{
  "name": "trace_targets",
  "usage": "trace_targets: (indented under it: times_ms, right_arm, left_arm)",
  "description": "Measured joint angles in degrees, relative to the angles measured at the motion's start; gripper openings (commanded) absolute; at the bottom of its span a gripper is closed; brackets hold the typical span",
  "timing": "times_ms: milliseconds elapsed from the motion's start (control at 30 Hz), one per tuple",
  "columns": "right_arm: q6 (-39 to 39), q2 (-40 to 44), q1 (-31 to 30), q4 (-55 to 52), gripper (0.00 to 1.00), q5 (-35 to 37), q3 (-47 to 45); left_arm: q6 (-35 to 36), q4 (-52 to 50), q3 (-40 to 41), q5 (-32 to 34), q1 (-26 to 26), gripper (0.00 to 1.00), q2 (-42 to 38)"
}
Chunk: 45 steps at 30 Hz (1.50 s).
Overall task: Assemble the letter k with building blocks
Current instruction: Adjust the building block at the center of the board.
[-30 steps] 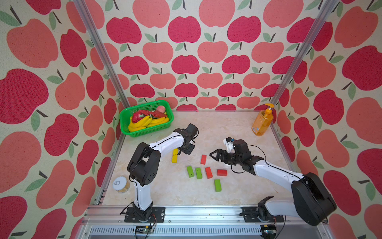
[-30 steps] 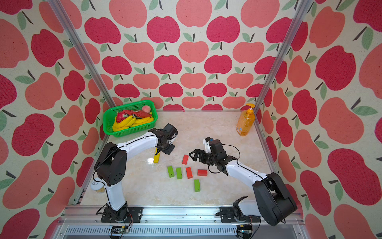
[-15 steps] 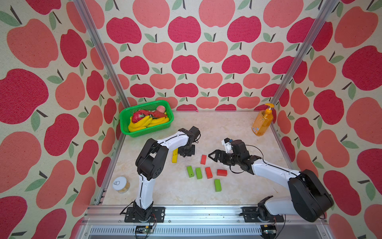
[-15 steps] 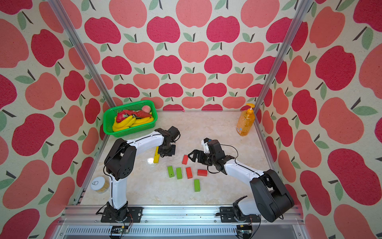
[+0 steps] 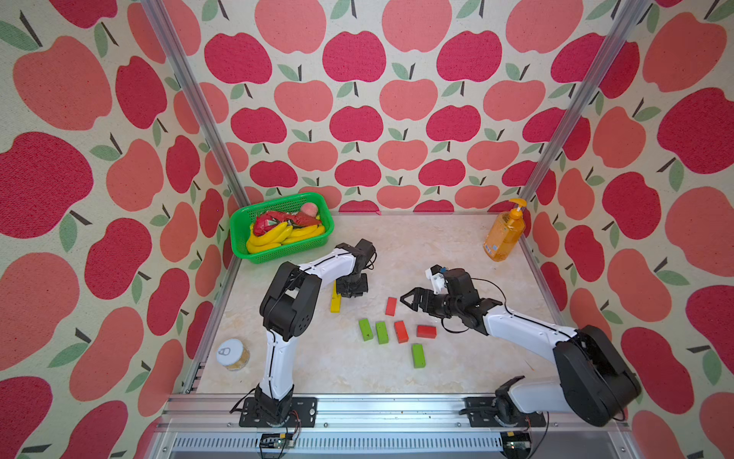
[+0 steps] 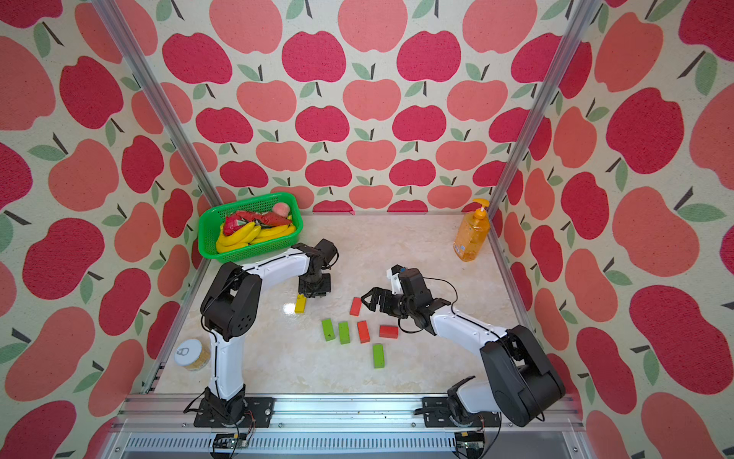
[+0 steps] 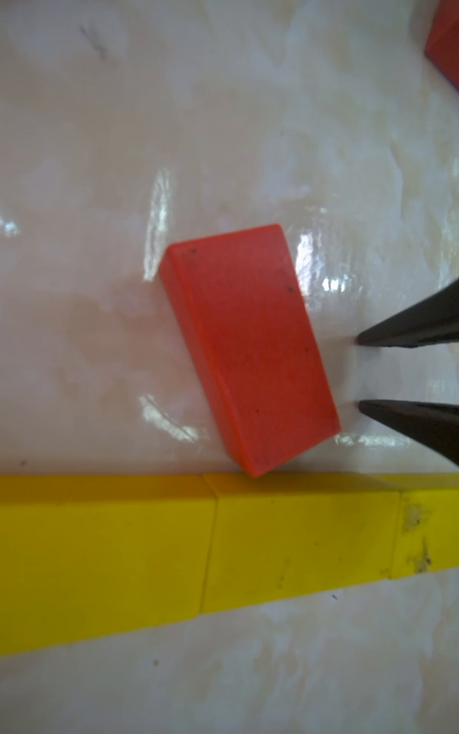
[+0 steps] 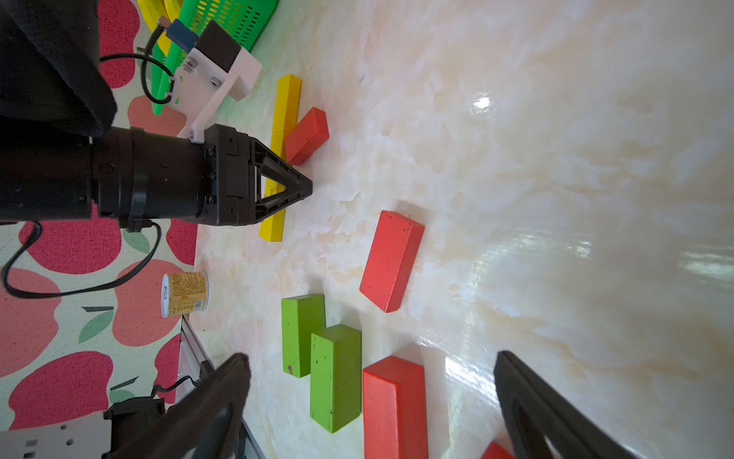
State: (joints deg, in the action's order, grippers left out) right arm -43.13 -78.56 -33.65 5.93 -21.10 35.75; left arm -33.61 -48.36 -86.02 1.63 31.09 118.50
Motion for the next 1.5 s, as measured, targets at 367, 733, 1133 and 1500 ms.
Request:
trace_targets:
  times_ms: [367,733,1133,1500]
  right_arm:
    - [0.0,-0.02,0.0,0.02,0.99,0.0,0.0]
    - [0.0,-0.13,0.0,0.02,0.99,0.0,0.0]
    - [0.0,-0.22,0.0,0.0,0.99,0.0,0.0]
    - [0.02,-0.66,0.0,-0.02,0.99,0.0,0.13]
  left_arm:
    - [-0.24,0.33,-2.91,-1.05,-0.15,0.28,1.9]
    - [-0.22,-0.52,-5.97,-0.83,-0.31,0.29,3.82]
    - [0.0,-1.29,-6.6,0.55,-0.98,0.29,4.2]
    - [2.58,-1.14,-6.62,-1.22,-0.04,0.29,4.2]
